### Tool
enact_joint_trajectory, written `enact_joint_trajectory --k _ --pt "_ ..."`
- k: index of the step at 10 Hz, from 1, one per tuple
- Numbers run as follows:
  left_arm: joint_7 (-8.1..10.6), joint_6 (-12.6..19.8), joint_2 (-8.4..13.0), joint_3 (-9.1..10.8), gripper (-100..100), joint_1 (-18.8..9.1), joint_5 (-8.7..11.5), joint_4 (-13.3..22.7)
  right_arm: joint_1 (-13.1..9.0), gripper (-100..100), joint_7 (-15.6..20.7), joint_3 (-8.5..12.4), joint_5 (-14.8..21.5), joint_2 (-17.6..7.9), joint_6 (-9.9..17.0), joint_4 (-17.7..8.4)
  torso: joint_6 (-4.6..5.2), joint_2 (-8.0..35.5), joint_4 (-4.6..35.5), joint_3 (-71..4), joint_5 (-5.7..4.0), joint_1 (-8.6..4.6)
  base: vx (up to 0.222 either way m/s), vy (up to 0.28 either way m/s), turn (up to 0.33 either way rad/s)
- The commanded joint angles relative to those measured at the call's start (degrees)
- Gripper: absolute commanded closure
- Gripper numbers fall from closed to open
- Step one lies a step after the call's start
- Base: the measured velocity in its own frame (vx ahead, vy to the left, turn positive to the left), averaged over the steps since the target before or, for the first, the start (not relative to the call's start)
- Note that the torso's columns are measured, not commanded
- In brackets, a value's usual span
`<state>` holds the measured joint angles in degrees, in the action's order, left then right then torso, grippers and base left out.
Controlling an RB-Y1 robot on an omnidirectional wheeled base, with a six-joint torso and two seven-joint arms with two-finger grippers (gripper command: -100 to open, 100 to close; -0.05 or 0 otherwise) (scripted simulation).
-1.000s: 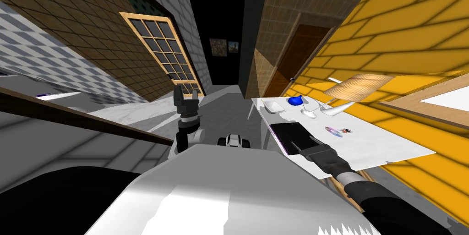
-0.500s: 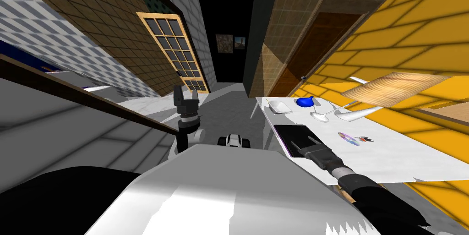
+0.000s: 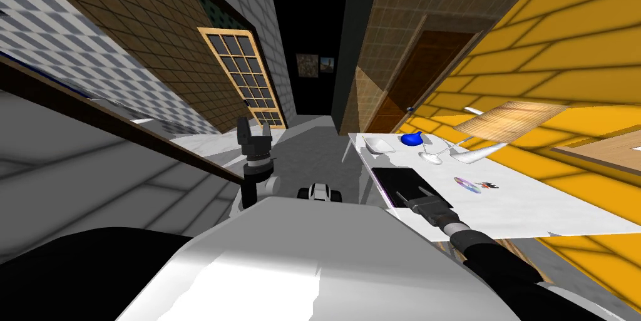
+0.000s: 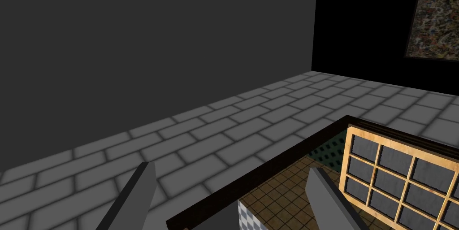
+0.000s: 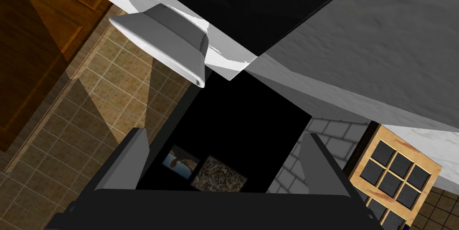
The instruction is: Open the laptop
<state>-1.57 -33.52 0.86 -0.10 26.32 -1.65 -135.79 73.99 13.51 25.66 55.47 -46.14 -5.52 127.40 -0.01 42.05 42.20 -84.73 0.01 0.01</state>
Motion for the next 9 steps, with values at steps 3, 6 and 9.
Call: enact_joint_trajectory --k 3,6,9 --pt "0.0 0.0 0.0 -0.01 0 0.0 0.0 0.0 -6.5 -100 -5.5 -5.8 2.4 -4.0 -1.8 -7.5 0.1 1.0 0.3 0.6 0.03 0.08 -0.197 0.044 0.259" --pt "0.0 0.0 0.0 0.0 0 0.0 0.0 0.0 -10.5 -100 -6.2 -5.8 2.4 -4.0 -1.8 -12.8 -0.01 -0.3 -0.1 -0.2 -0.04 -0.15 -0.031 -0.003 0.005" --pt "0.0 0.0 0.0 -0.01 0 0.0 0.0 0.0 -14.8 -100 -10.6 -10.0 5.0 -8.7 -2.5 -17.4 0.01 0.6 0.2 0.4 0.04 0.2 -0.113 0.045 0.229"
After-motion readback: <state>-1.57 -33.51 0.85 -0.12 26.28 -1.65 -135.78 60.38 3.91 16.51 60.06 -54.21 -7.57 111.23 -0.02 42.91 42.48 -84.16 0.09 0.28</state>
